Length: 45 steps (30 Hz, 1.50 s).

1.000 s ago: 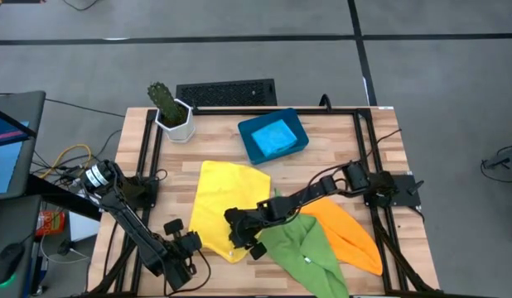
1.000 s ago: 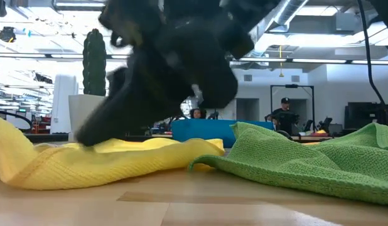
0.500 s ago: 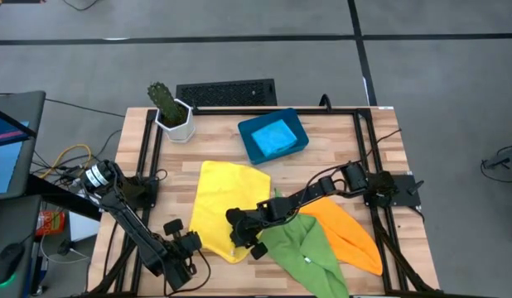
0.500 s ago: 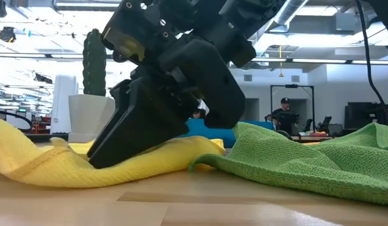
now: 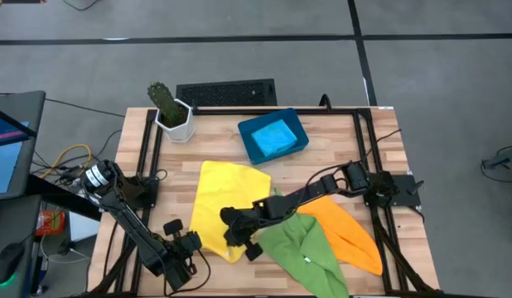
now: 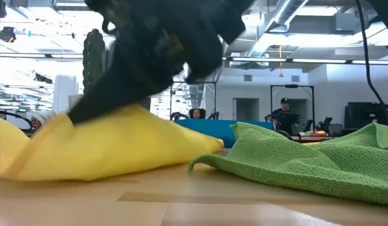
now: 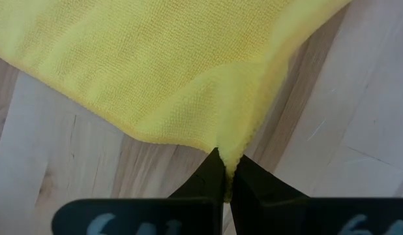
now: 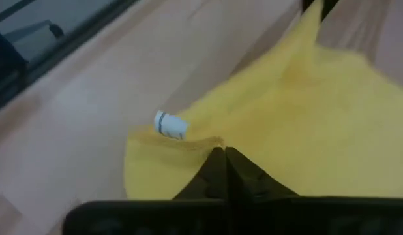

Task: Fold microfiber towels
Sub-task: Fold the yellow microfiber cloth

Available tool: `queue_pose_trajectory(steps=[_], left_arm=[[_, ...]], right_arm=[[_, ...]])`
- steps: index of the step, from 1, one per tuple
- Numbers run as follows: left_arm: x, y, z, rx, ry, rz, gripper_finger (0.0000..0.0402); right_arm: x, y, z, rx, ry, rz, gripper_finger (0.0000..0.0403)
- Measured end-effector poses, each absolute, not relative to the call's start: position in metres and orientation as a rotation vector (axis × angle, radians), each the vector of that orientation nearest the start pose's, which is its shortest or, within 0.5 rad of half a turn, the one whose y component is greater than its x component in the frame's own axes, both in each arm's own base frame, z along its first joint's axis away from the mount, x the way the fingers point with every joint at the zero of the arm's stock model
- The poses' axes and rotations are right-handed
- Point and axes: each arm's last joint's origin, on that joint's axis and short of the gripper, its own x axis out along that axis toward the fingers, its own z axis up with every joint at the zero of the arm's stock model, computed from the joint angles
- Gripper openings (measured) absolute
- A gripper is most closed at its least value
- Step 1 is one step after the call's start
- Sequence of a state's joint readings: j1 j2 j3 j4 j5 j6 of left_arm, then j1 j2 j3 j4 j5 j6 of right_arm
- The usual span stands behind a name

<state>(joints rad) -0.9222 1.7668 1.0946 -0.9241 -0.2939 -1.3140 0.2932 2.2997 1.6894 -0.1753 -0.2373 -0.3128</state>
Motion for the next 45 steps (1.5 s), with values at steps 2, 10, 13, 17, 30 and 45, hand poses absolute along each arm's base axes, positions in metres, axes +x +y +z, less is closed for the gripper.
queue_pose_trajectory(steps=[2, 10, 13, 17, 30, 45], left_arm=[[0.187, -0.232, 0.161, -0.176, 1.292, 0.407, 0.0000], [0.187, -0.232, 0.161, -0.173, 1.284, 0.409, 0.0000], [0.187, -0.232, 0.162, -0.172, 1.283, 0.410, 0.0000], [0.186, -0.233, 0.162, -0.167, 1.281, 0.405, 0.0000], [0.182, -0.243, 0.170, -0.226, 1.356, 0.379, 0.0000], [0.161, -0.263, 0.177, -0.275, 1.198, 0.400, 0.0000]], right_arm=[[0.478, 0.151, 0.149, -0.312, 0.700, 0.621, 0.0012], [0.480, 0.151, 0.160, -0.254, 0.765, 0.592, 0.0010], [0.477, 0.150, 0.170, -0.234, 0.786, 0.541, 0.0010], [0.466, 0.152, 0.203, -0.233, 0.773, 0.492, 0.0008], [0.396, 0.196, 0.216, -0.157, 0.833, 0.219, 0.0013], [0.356, 0.231, 0.192, -0.183, 0.818, 0.292, 0.0088]])
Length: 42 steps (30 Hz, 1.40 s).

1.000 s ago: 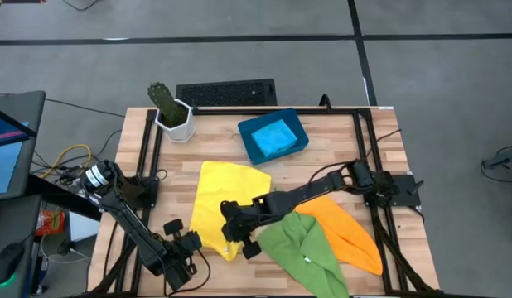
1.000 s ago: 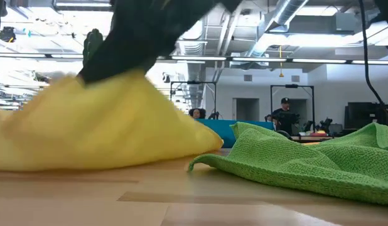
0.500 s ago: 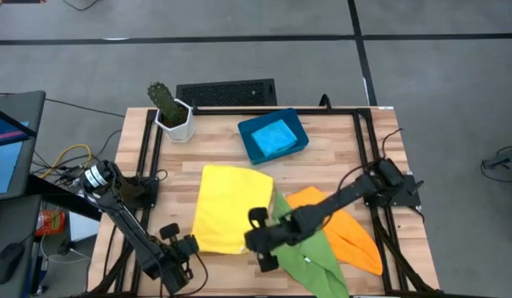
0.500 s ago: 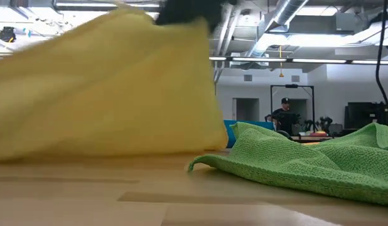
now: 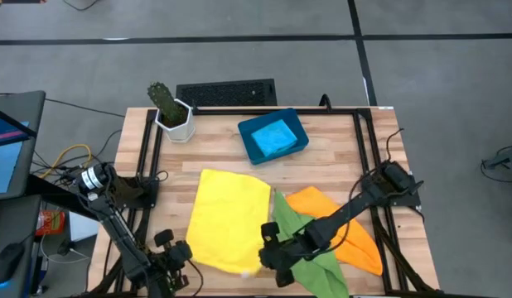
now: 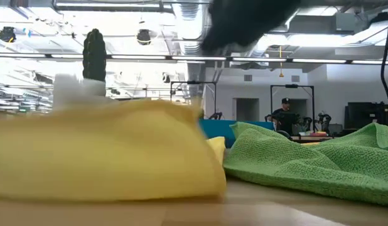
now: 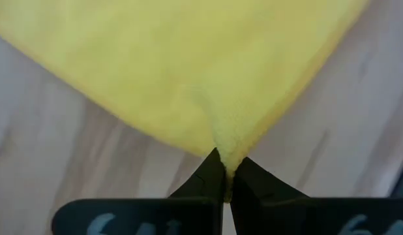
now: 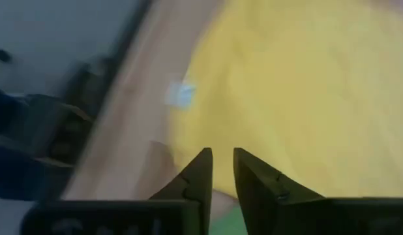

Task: Fold microfiber towels
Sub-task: Fold the yellow microfiber cloth

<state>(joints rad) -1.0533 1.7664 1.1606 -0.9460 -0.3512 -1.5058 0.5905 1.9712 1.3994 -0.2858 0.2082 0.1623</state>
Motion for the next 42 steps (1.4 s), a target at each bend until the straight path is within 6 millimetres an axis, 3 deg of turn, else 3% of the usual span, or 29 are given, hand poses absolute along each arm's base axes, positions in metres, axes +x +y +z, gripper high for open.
queue_pose_trajectory(steps=[3, 6, 16, 19, 24, 29, 37, 42], left_arm=[[0.165, -0.261, 0.178, -0.274, 1.166, 0.415, 0.0000], [0.168, -0.259, 0.178, -0.275, 1.144, 0.426, 0.0000], [0.175, -0.257, 0.178, -0.282, 1.070, 0.438, 0.0000], [0.174, -0.257, 0.178, -0.256, 1.077, 0.426, 0.0000], [0.175, -0.256, 0.177, -0.250, 1.104, 0.414, 0.0000], [0.175, -0.257, 0.177, -0.252, 1.109, 0.414, 0.0000], [0.174, -0.257, 0.177, -0.276, 1.129, 0.419, 0.0000], [0.174, -0.257, 0.177, -0.274, 1.123, 0.421, 0.0000]], right_arm=[[0.351, 0.233, 0.211, -0.182, 0.770, 0.351, 0.0108], [0.348, 0.235, 0.213, -0.180, 0.773, 0.372, 0.0126], [0.356, 0.253, 0.172, -0.203, 0.795, 0.423, 0.0211], [0.358, 0.264, 0.154, -0.287, 0.763, 0.478, 0.0223], [0.359, 0.282, 0.134, -0.387, 0.728, 0.545, 0.0222], [0.365, 0.283, 0.113, -0.390, 0.774, 0.527, 0.0211], [0.374, 0.274, 0.109, -0.332, 0.803, 0.483, 0.0190], [0.375, 0.269, 0.109, -0.299, 0.842, 0.455, 0.0143]])
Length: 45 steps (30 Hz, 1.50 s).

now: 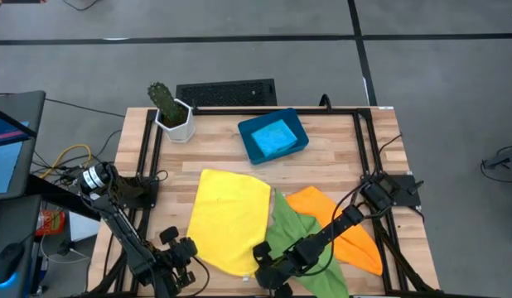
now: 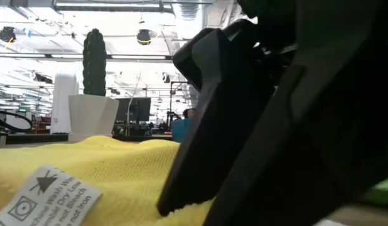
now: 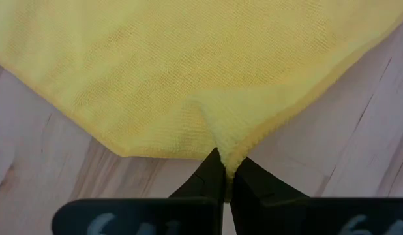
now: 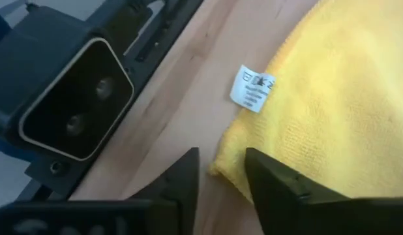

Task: Fold microfiber towels
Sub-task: Fold the yellow microfiber cloth

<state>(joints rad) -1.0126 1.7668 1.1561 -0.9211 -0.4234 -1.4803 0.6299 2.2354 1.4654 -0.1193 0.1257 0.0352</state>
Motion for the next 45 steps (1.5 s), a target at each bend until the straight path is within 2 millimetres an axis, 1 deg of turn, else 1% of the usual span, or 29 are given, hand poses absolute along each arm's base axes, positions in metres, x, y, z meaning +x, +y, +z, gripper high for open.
queue_pose_trajectory(steps=[7, 9, 11, 15, 17, 19, 22, 25, 27, 28, 30, 31, 33, 35, 38, 41, 43, 45], left_arm=[[0.174, -0.257, 0.177, -0.274, 1.123, 0.422, 0.0000], [0.174, -0.257, 0.177, -0.281, 1.131, 0.421, 0.0000], [0.174, -0.258, 0.176, -0.299, 1.160, 0.417, 0.0000], [0.172, -0.261, 0.179, -0.395, 1.276, 0.423, 0.0000], [0.171, -0.264, 0.192, -0.462, 1.258, 0.434, 0.0000], [0.169, -0.264, 0.215, -0.498, 1.191, 0.437, 0.0000], [0.167, -0.255, 0.256, -0.496, 1.050, 0.465, 0.0000], [0.162, -0.234, 0.299, -0.472, 0.887, 0.526, 0.0000], [0.159, -0.220, 0.319, -0.441, 0.806, 0.570, 0.0000], [0.157, -0.213, 0.325, -0.418, 0.784, 0.596, 0.0000], [0.155, -0.196, 0.335, -0.390, 0.766, 0.642, 0.0000], [0.157, -0.189, 0.338, -0.381, 0.755, 0.632, 0.0000], [0.160, -0.171, 0.341, -0.304, 0.757, 0.638, 0.0000], [0.164, -0.153, 0.344, -0.301, 0.757, 0.665, 0.0000], [0.164, -0.124, 0.354, -0.286, 0.731, 0.702, 0.0000], [0.158, -0.096, 0.371, -0.274, 0.665, 0.729, 0.0000], [0.152, -0.080, 0.383, -0.282, 0.633, 0.735, 0.0000], [0.142, -0.066, 0.395, -0.296, 0.611, 0.733, 0.0000]], right_arm=[[0.375, 0.267, 0.109, -0.288, 0.854, 0.438, 0.0045], [0.376, 0.268, 0.111, -0.279, 0.864, 0.429, 0.0020], [0.378, 0.269, 0.116, -0.285, 0.885, 0.424, 0.0011], [0.381, 0.270, 0.129, -0.309, 0.944, 0.414, 0.0021], [0.378, 0.264, 0.140, -0.329, 0.983, 0.407, 0.0017], [0.378, 0.256, 0.161, -0.323, 0.961, 0.405, 0.0009], [0.375, 0.233, 0.206, -0.332, 0.911, 0.352, 0.0010], [0.373, 0.203, 0.253, -0.305, 0.824, 0.255, 0.0010], [0.371, 0.179, 0.286, -0.274, 0.743, 0.204, 0.0006], [0.369, 0.167, 0.300, -0.264, 0.709, 0.172, 0.0005], [0.369, 0.142, 0.321, -0.245, 0.649, 0.094, 0.0006], [0.368, 0.129, 0.329, -0.243, 0.630, 0.057, 0.0006], [0.369, 0.102, 0.341, -0.251, 0.602, -0.018, 0.0006], [0.369, 0.078, 0.351, -0.269, 0.577, -0.104, 0.0005], [0.365, 0.046, 0.366, -0.309, 0.538, -0.227, 0.0006], [0.360, 0.023, 0.381, -0.339, 0.493, -0.297, 0.0007], [0.353, 0.013, 0.391, -0.339, 0.461, -0.323, 0.0007], [0.348, 0.007, 0.399, -0.331, 0.429, -0.342, 0.0007]])
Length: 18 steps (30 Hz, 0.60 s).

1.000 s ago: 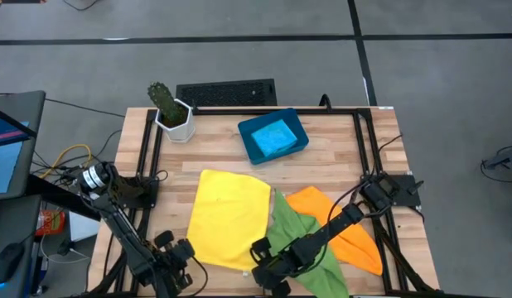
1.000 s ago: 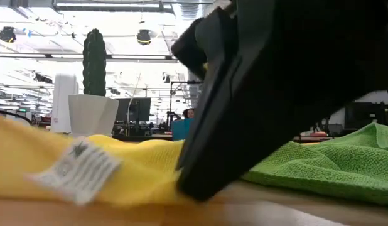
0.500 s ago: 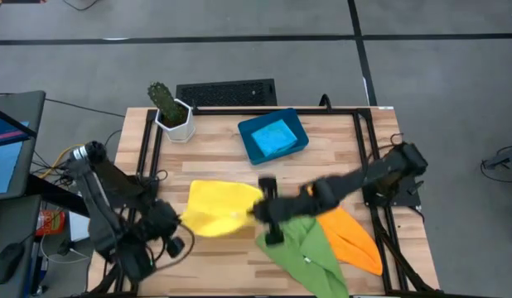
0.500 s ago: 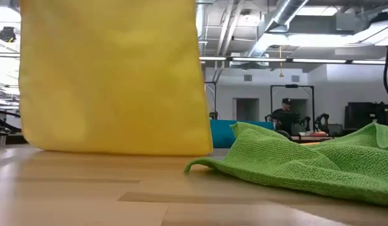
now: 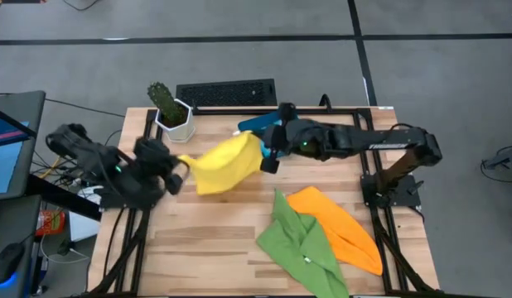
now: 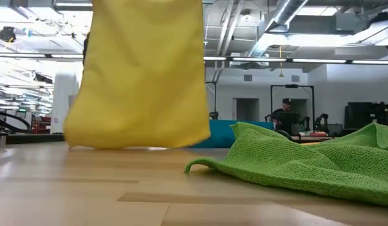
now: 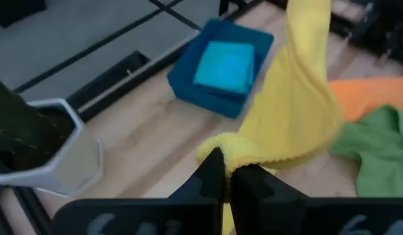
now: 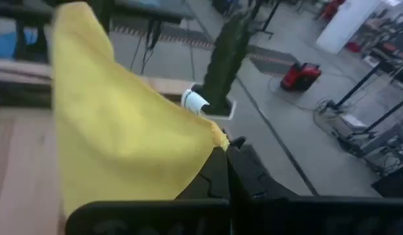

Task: Fold microfiber towels
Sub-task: Fold the yellow microfiber cloth

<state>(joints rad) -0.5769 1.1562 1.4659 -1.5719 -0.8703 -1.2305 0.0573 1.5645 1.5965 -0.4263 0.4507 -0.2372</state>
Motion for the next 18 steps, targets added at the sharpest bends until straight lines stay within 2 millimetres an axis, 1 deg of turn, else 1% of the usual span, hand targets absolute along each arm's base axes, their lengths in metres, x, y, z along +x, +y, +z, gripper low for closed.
queue_pose_trajectory(steps=[2, 5, 7, 9, 11, 13, 17, 18], left_arm=[[0.132, -0.056, 0.403, -0.312, 0.599, 0.721, 0.0000], [0.119, -0.046, 0.412, -0.359, 0.597, 0.690, 0.0000], [0.114, -0.043, 0.414, -0.398, 0.612, 0.665, 0.0000], [0.113, -0.044, 0.413, -0.431, 0.663, 0.624, 0.0000], [0.115, -0.050, 0.410, -0.470, 0.740, 0.576, 0.0000], [0.122, -0.060, 0.406, -0.497, 0.818, 0.537, 0.0000], [0.140, -0.092, 0.390, -0.469, 0.970, 0.486, 0.0000], [0.145, -0.102, 0.385, -0.461, 1.004, 0.484, 0.0000]], right_arm=[[0.344, 0.006, 0.402, -0.344, 0.439, -0.342, 0.0007], [0.342, 0.010, 0.402, -0.364, 0.438, -0.327, 0.0008], [0.342, 0.015, 0.403, -0.357, 0.429, -0.312, 0.0008], [0.343, 0.023, 0.400, -0.346, 0.444, -0.290, 0.0008], [0.343, 0.033, 0.390, -0.337, 0.504, -0.254, 0.0008], [0.351, 0.048, 0.377, -0.303, 0.520, -0.199, 0.0008], [0.360, 0.085, 0.340, -0.284, 0.609, -0.091, 0.0008], [0.360, 0.096, 0.331, -0.282, 0.631, -0.068, 0.0008]])
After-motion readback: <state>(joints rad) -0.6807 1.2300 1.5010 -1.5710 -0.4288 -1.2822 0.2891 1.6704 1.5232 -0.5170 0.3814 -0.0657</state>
